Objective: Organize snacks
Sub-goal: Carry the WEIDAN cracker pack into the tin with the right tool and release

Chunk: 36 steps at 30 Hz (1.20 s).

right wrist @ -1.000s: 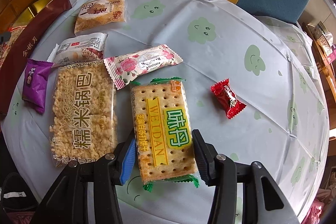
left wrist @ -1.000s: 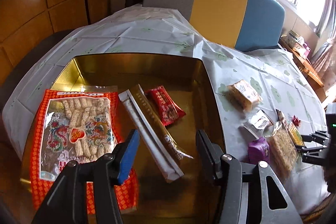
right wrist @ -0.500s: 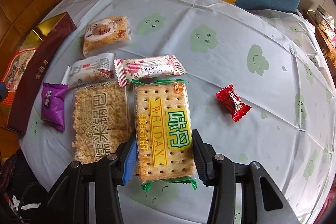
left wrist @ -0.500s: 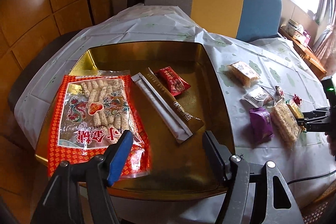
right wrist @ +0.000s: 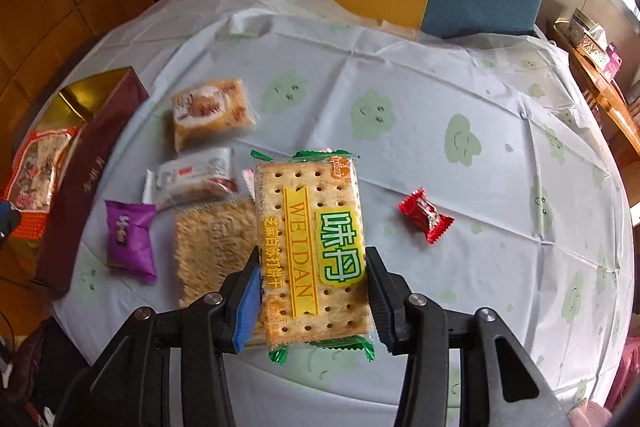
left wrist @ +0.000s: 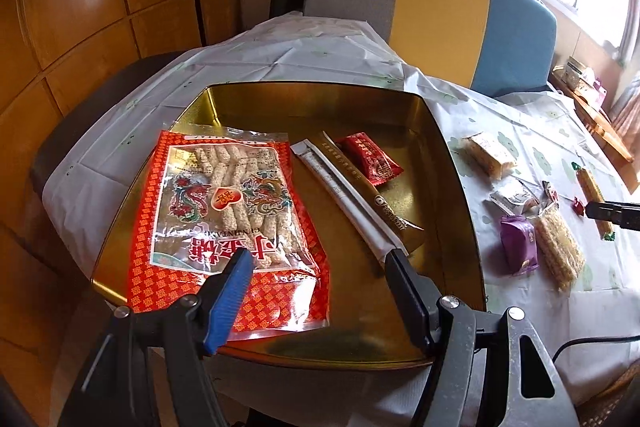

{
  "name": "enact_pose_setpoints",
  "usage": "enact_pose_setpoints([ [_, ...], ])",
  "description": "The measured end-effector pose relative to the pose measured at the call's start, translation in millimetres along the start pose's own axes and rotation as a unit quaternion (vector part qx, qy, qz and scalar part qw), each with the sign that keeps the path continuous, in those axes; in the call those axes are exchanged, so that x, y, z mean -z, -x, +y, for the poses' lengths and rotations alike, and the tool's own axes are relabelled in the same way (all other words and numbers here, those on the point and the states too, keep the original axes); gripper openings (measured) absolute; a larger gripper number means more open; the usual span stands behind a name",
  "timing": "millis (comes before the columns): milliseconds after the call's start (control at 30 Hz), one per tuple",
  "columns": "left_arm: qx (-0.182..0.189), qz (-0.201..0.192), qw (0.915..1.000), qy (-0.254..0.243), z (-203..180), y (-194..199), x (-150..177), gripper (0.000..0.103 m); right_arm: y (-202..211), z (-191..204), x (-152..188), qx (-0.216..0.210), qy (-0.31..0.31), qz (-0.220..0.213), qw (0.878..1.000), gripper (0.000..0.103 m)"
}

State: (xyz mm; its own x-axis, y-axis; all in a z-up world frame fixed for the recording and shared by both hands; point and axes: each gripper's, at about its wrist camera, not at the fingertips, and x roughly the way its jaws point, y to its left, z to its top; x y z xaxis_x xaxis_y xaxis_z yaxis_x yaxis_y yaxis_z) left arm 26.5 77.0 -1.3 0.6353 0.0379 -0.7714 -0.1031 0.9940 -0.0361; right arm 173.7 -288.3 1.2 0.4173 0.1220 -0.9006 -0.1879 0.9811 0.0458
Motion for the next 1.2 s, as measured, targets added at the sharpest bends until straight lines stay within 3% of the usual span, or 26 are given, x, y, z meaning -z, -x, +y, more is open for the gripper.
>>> enact_pose_setpoints([
  [300, -0.006, -0.009, 0.9998, 0.017, 16.2, 2.9, 1.3, 0.069, 11.2, 116.8, -32.6, -0.164, -0.011, -0.038, 0.986, 0.048],
  [500, -0.008, -0.014, 0.9993, 0.035, 30.9, 4.5, 0.9, 0.069, -11.2, 185.6, -67.9, -0.244, -0.033, -0.017, 0.969, 0.048],
  [767, -0.012, -0.012, 0.9986, 0.051, 45.9, 1.5, 2.3, 0.069, -44.0, 216.9, -75.7, -0.205, -0.049, -0.003, 0.977, 0.056],
  [1200, -0.011, -0.016, 0.9994, 0.027, 29.1, 5.4, 0.5, 0.069, -3.6, 181.3, -19.2, -0.141, 0.042, -0.055, 0.988, 0.057],
])
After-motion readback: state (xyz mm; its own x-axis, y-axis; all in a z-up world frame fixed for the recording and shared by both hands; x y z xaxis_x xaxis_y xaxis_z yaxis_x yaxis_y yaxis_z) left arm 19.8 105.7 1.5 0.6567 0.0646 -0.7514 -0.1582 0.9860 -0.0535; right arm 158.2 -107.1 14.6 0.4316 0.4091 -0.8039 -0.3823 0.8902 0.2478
